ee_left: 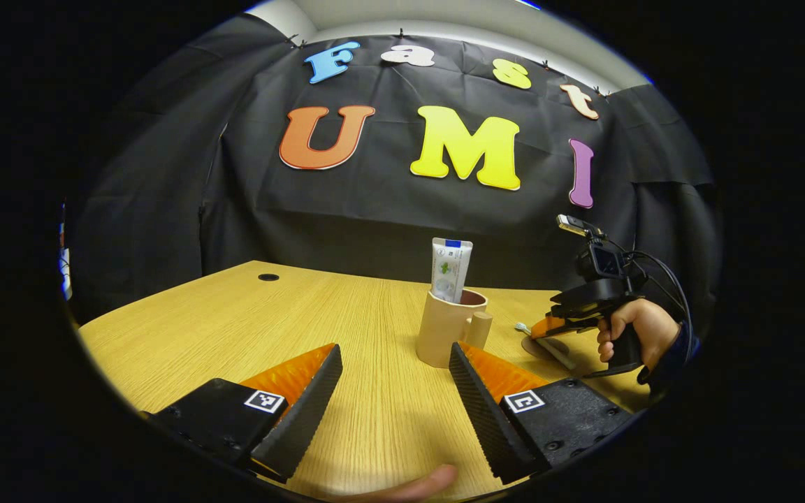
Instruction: Put the toothbrush and toothpaste on the desktop into the cup, then pick up the cup and place it on the coaster on the desktop.
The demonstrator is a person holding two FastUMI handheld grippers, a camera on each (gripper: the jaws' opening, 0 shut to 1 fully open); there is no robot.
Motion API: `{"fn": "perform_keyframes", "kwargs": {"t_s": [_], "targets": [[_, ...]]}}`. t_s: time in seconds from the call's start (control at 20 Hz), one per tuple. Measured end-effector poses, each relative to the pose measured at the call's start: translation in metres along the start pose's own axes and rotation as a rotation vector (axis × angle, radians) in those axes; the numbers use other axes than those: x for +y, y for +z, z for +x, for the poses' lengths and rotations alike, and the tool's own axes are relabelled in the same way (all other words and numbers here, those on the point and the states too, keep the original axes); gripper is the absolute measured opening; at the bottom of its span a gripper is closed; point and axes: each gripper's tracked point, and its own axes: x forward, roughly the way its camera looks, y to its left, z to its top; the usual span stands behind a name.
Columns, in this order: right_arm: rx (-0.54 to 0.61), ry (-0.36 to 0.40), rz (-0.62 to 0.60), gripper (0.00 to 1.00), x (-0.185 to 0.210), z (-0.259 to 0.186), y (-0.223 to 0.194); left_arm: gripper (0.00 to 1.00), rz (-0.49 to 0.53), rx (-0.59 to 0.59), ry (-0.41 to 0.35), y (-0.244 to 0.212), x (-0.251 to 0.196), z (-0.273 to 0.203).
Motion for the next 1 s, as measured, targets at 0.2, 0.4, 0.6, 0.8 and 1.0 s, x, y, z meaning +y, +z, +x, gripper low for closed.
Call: {"fn": "perform_keyframes", "kwargs": {"t_s": [0.2,0.4,0.6,0.8,1.0], "targets": [[-0.088,0.006,-0.028,0.01,0.009,-0.028,0.015,0.98,-0.001,-0.002,0.001,0.000,0.001,0.000],[-0.160,0.056,-0.015,0.01,0.031,-0.061,0.031,0.98,-0.005,-0.014,-0.002,0.002,0.001,-0.001],[-0.251,0.091,-0.024,0.01,0.050,-0.099,0.047,0.98,-0.006,-0.021,0.000,0.003,0.002,-0.001],[-0.394,0.132,-0.041,0.01,0.071,-0.141,0.076,0.98,-0.014,-0.021,0.001,0.003,0.003,0.000],[-0.498,0.191,-0.074,0.01,0.103,-0.166,0.103,0.98,-0.027,-0.020,0.000,0.002,0.004,-0.001]]}}
